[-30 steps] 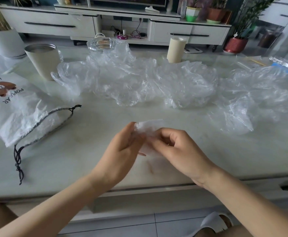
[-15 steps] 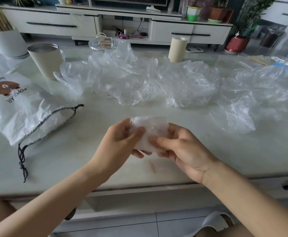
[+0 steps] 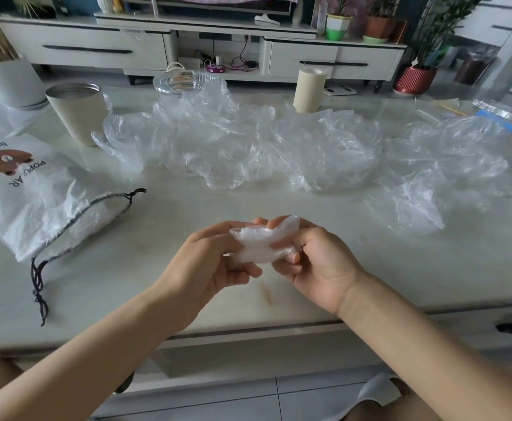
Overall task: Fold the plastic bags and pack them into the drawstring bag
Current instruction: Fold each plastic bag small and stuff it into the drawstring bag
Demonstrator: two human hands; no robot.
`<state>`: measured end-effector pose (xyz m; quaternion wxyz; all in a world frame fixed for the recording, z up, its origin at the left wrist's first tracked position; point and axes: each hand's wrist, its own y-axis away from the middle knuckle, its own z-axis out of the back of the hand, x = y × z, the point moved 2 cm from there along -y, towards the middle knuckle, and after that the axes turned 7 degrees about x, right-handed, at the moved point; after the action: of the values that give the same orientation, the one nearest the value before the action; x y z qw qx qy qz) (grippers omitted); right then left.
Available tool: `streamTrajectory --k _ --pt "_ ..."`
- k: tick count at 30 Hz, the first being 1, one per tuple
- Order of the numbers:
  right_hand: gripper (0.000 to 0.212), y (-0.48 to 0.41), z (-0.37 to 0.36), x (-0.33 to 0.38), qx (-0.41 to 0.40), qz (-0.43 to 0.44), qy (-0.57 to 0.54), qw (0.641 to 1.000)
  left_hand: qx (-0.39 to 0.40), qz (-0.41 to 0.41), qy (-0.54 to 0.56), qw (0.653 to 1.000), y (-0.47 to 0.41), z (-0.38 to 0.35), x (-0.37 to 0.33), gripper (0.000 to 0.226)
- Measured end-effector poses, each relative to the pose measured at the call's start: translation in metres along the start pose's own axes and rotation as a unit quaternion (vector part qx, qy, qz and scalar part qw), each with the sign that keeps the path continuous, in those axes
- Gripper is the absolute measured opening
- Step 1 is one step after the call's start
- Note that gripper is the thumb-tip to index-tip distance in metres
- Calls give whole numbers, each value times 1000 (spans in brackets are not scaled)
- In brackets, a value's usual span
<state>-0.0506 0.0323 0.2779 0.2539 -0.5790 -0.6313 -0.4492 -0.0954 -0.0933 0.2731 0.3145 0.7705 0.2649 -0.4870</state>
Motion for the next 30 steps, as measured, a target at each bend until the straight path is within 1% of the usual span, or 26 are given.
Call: streamTrajectory --k 2,4,6,8,9,11,12,14,15,17,19,20,21,24,26,28,30 --pt "54 -1 0 -2 -3 -9 10 1000 -3 24 55 998 0 -1 -2 29" --pt "59 -2 0 -5 2 -5 38 999 -7 45 68 997 0 1 -3 30" --pt "62 -3 0 -6 15 11 83 996 -4 51 10 999 1 4 -3 33" --pt "57 -2 -4 -8 40 34 153 987 -14 21 -49 998 4 8 -2 15" --pt "50 -2 -6 -8 50 42 189 980 -30 2 -73 997 5 11 -3 7" --pt "35 -3 -8 -7 70 44 250 965 -64 -30 -117 991 7 21 -5 15" --pt "35 -4 -7 -4 71 42 273 959 -78 -49 -141 986 8 25 -7 20" --pt "37 -7 -6 1 57 38 285 956 -100 -100 -214 967 10 32 -12 24" --pt "34 -7 -7 3 46 40 283 957 -101 -123 -254 954 12 34 -14 26" --pt "13 -6 -10 5 55 42 323 944 -96 -148 -313 933 16 36 -16 33" --pt "29 -8 -14 -1 85 23 386 918 -81 -156 -328 928 19 36 -16 33" --pt "32 -10 -18 -6 92 22 406 909 -73 -155 -317 933 21 37 -17 27" --pt "29 -10 -21 -8 86 33 422 902 -68 -150 -295 941 21 38 -17 22" --pt "15 -13 -30 -13 68 63 442 892 -70 -123 -227 964 23 46 -17 19" --pt "12 -15 -35 -12 93 66 430 896 -89 -110 -190 972 24 51 -18 13" --pt "9 -19 -45 -13 135 80 408 899 -124 -78 -88 985 27 59 -20 9" --pt "6 -23 -52 -16 166 84 343 921 -133 -16 5 991 28 60 -21 14"
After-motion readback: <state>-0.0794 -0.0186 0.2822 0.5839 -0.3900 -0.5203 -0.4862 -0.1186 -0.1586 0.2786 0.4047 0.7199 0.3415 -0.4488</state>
